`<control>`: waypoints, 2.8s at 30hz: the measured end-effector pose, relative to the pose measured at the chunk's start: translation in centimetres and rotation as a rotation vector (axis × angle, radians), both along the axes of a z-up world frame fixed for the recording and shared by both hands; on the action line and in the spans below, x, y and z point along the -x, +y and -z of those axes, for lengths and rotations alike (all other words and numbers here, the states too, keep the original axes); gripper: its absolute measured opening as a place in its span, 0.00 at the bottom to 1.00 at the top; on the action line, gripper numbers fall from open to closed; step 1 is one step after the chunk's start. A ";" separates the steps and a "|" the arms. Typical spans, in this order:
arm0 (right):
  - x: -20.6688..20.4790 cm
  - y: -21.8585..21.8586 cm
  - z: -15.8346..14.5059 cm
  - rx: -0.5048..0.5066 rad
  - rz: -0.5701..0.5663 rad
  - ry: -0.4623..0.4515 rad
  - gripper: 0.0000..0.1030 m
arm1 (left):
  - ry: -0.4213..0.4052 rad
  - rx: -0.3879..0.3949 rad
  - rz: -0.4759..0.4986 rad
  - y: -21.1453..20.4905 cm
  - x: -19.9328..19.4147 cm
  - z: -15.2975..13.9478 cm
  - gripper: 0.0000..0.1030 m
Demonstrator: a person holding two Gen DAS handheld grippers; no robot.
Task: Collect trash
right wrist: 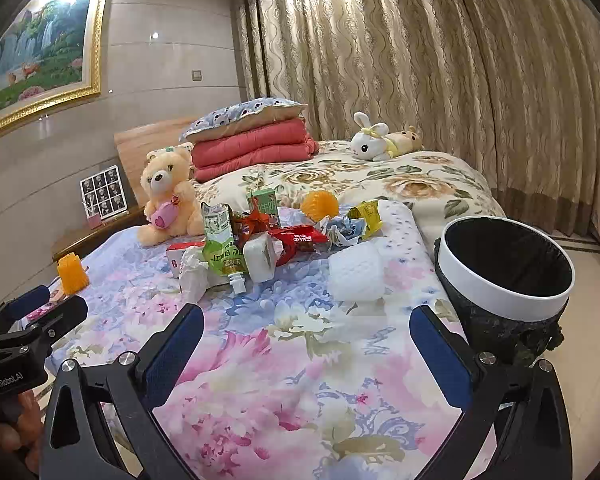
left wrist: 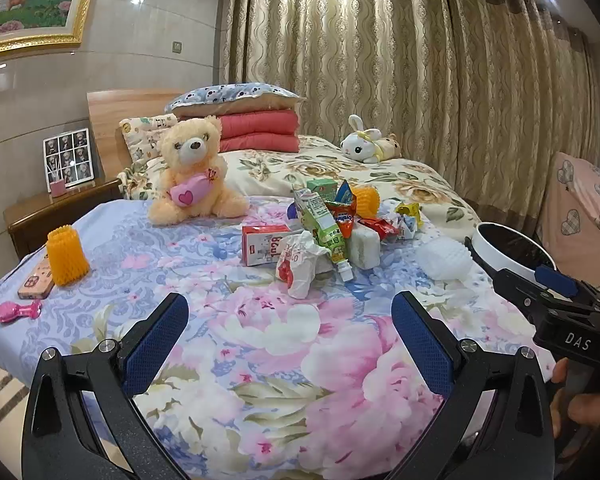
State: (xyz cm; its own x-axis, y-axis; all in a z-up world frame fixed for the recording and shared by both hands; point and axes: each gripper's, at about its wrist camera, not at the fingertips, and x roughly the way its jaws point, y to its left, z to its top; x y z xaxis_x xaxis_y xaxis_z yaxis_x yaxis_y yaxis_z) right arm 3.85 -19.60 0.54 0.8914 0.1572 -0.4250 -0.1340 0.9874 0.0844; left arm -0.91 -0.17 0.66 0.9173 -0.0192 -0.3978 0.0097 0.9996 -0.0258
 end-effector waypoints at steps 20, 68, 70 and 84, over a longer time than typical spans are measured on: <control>0.1 0.0 -0.2 -0.009 -0.006 -0.004 1.00 | 0.000 0.007 -0.002 0.2 0.3 0.0 1.00; -1.9 -1.4 0.8 -0.062 0.003 0.054 1.00 | 0.090 0.026 0.019 0.3 -3.0 1.9 1.00; -2.4 -1.8 0.8 -0.071 0.005 0.063 1.00 | 0.103 0.027 0.017 0.4 -3.7 2.1 1.00; -7.7 -3.7 2.5 -0.089 0.040 0.199 0.99 | 0.216 0.025 0.010 0.2 -10.4 3.5 0.92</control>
State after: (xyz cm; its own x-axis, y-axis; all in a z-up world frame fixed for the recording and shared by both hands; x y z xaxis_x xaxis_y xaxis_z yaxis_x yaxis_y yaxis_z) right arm 11.57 -23.28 -1.91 0.7977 0.1677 -0.5793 -0.0664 0.9792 0.1920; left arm 9.46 0.00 -2.88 0.8108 -0.0397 -0.5840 0.0109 0.9985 -0.0527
